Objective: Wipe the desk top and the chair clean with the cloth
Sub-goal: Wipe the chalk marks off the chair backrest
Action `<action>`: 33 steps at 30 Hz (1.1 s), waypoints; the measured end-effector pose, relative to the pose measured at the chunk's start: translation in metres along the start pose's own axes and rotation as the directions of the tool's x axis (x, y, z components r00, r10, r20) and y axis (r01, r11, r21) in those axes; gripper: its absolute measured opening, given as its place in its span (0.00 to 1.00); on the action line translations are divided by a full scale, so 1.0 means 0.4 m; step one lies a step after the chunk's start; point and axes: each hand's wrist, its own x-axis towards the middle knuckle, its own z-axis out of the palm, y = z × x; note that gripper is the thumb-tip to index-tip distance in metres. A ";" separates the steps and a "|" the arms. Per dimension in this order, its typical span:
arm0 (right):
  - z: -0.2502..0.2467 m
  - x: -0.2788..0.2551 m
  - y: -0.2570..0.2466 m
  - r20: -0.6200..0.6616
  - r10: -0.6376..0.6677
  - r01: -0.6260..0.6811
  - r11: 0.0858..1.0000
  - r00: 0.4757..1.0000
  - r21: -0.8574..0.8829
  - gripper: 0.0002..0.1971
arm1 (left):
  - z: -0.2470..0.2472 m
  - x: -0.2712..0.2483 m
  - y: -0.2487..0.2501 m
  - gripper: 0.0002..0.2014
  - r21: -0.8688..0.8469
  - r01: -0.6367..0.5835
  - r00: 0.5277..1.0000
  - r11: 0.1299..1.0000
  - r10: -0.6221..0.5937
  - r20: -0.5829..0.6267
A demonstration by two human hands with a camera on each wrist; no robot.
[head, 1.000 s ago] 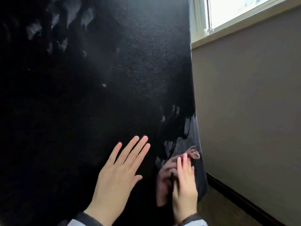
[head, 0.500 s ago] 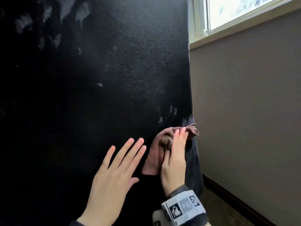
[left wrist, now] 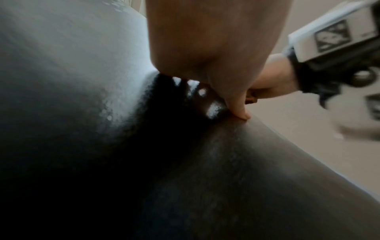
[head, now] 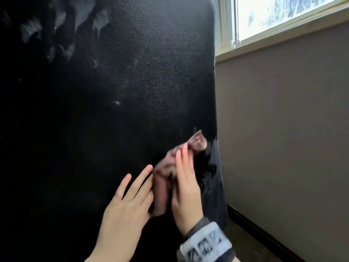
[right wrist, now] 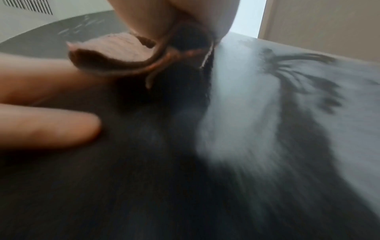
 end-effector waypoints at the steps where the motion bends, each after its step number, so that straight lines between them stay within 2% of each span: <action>1: 0.007 -0.057 -0.007 0.041 -0.044 0.045 0.999 0.998 -0.017 0.29 | 0.001 -0.004 -0.001 0.23 0.022 0.001 1.000 1.000 -0.001 -0.002; 3: 0.004 -0.111 -0.003 0.103 -0.115 0.122 0.990 0.988 -0.070 0.31 | -0.003 -0.012 -0.007 0.34 0.043 -0.002 1.000 0.999 0.001 0.015; 4: -0.005 -0.080 0.004 0.096 -0.110 0.115 0.992 0.989 -0.049 0.31 | -0.007 -0.012 -0.012 0.38 0.027 -0.006 0.999 1.000 0.005 0.047; 6: -0.030 0.050 0.004 -0.012 0.040 -0.040 0.999 0.999 0.028 0.29 | -0.013 -0.012 -0.020 0.49 0.006 -0.022 0.992 1.000 0.021 0.126; 8: -0.064 0.177 0.019 -0.134 0.167 -0.154 0.983 0.977 0.097 0.28 | -0.018 -0.014 -0.022 0.54 0.017 -0.011 0.989 1.000 0.008 0.149; 9: -0.072 0.192 0.038 -0.149 0.164 -0.157 0.986 0.975 0.056 0.28 | -0.020 -0.016 -0.021 0.54 0.017 -0.005 0.989 1.000 0.003 0.150; 11: -0.064 0.116 0.069 -0.093 0.109 -0.114 0.992 0.990 -0.050 0.31 | -0.025 -0.019 -0.018 0.53 0.016 0.000 0.989 1.000 -0.002 0.151; 13: -0.046 -0.040 0.082 -0.030 0.212 -0.213 0.976 0.977 -0.031 0.33 | -0.027 -0.022 -0.019 0.52 0.031 0.001 0.989 1.000 -0.006 0.148; 15: -0.052 -0.126 0.084 -0.008 0.315 -0.315 0.949 0.949 -0.019 0.36 | -0.029 -0.024 -0.023 0.52 0.040 0.003 0.989 0.999 -0.008 0.150; 17: -0.071 -0.059 0.100 -0.017 0.346 -0.347 0.936 0.938 -0.065 0.33 | -0.033 -0.027 -0.026 0.51 0.056 0.002 0.986 0.998 -0.011 0.164; 19: -0.104 0.088 0.112 -0.115 0.437 -0.437 0.899 0.892 0.029 0.27 | -0.036 -0.030 -0.027 0.50 0.065 0.001 0.987 0.998 -0.012 0.160; 21: -0.135 0.189 0.126 -0.160 0.501 -0.490 0.865 0.850 0.107 0.25 | -0.034 -0.034 -0.026 0.48 0.077 0.000 0.987 0.997 -0.012 0.163; 22: -0.139 0.188 0.119 -0.169 0.494 -0.480 0.869 0.853 0.117 0.25 | -0.034 -0.036 -0.027 0.47 0.084 -0.002 0.986 0.996 -0.012 0.166; 24: -0.127 0.091 0.107 -0.135 0.422 -0.404 0.904 0.897 0.141 0.25 | -0.031 -0.038 -0.030 0.44 0.096 0.002 0.985 0.995 -0.018 0.174; 27: -0.092 -0.106 0.118 -0.062 0.384 -0.385 0.923 0.921 -0.002 0.30 | -0.025 -0.047 -0.036 0.39 0.130 0.007 0.982 0.991 -0.031 0.186; 29: -0.099 -0.068 0.128 -0.078 0.354 -0.358 0.933 0.932 -0.046 0.29 | -0.026 -0.052 -0.040 0.37 0.138 0.008 0.981 0.990 -0.035 0.192; 33: -0.120 0.158 0.106 -0.138 0.317 -0.314 0.949 0.938 0.042 0.28 | -0.026 -0.053 -0.038 0.36 0.141 0.002 0.984 0.990 -0.027 0.177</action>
